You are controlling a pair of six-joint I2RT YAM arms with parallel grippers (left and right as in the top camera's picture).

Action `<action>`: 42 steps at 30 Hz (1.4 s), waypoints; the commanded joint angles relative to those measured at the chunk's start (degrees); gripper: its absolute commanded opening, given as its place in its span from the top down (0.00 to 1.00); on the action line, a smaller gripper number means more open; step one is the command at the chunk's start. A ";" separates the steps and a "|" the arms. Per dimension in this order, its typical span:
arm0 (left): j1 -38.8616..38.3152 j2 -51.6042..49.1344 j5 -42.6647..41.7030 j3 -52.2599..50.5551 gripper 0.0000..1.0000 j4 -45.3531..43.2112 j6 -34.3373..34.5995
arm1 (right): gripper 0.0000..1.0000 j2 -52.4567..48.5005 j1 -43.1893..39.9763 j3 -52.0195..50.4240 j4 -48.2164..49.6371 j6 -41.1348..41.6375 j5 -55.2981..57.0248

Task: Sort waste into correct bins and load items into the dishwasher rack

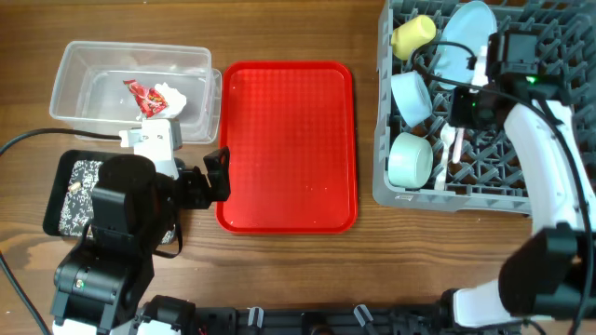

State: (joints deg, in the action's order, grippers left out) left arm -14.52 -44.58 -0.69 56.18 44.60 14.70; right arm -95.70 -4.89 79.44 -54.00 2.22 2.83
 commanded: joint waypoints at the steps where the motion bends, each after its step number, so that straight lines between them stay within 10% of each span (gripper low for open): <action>1: 0.28 0.33 0.57 -0.04 0.00 -0.15 -0.76 | 0.96 -2.71 -0.13 0.68 -0.11 -4.24 -1.14; 10: 0.28 0.33 0.57 -0.04 0.00 -0.17 -0.76 | 0.94 -5.25 -0.24 0.68 -0.74 -5.68 -0.72; 18: 0.28 0.33 0.57 -0.04 0.00 -0.20 -0.76 | 0.57 0.33 -0.22 0.87 -3.04 -2.51 -1.01; 29: 0.28 0.31 0.57 -0.04 0.00 -0.20 -0.76 | 0.57 27.80 0.42 -1.57 -11.85 1.42 -11.74; 37: 0.28 0.31 0.57 -0.04 0.00 -0.20 -0.76 | 0.53 57.27 0.96 -25.83 -5.75 5.46 -17.81; 39: 0.28 0.11 0.57 -0.04 0.00 -0.20 -0.76 | 0.44 63.25 0.96 -29.81 -4.15 5.99 -18.01; 42: 0.28 -0.61 0.57 -0.04 0.00 -0.15 -0.74 | 0.00 69.02 0.96 -31.50 -2.10 9.60 -17.97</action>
State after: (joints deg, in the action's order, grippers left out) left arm -14.52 -44.60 -0.69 56.18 44.60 14.70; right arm -32.60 -4.16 49.74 -58.46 7.20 -12.95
